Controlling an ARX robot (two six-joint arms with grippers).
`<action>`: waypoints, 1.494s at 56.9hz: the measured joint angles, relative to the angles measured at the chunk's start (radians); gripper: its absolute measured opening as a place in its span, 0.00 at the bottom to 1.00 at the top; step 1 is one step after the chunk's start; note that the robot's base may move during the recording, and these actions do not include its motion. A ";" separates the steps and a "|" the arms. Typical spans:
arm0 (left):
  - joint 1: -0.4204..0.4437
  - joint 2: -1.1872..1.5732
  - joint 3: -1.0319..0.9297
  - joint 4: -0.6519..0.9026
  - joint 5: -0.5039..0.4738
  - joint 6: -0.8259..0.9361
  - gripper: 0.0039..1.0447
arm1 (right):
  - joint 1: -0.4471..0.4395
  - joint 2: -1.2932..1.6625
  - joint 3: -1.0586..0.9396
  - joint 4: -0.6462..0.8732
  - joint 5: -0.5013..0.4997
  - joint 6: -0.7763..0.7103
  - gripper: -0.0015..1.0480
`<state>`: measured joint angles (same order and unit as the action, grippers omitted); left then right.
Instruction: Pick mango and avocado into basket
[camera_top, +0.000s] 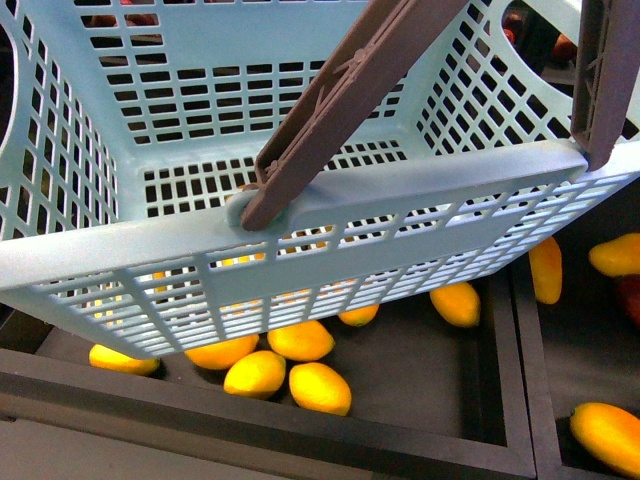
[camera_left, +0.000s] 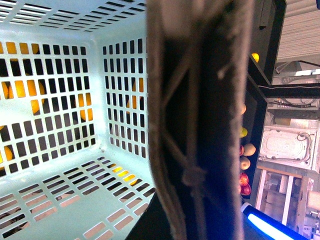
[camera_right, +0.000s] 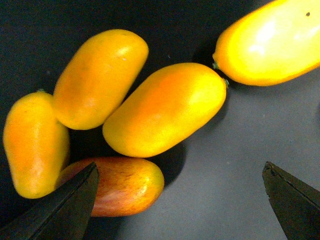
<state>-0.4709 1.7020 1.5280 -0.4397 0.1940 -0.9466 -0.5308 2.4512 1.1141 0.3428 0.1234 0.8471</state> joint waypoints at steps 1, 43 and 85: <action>0.000 0.000 0.000 0.000 0.000 0.000 0.05 | 0.000 0.010 0.005 0.000 0.000 0.005 0.93; 0.000 0.000 0.000 0.000 0.000 0.000 0.05 | 0.017 0.177 0.199 -0.058 0.028 0.120 0.93; 0.000 0.000 0.000 0.000 0.000 0.000 0.05 | 0.026 0.309 0.408 -0.144 0.068 0.163 0.93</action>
<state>-0.4709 1.7020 1.5280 -0.4397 0.1940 -0.9466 -0.5053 2.7605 1.5223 0.1989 0.1909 1.0103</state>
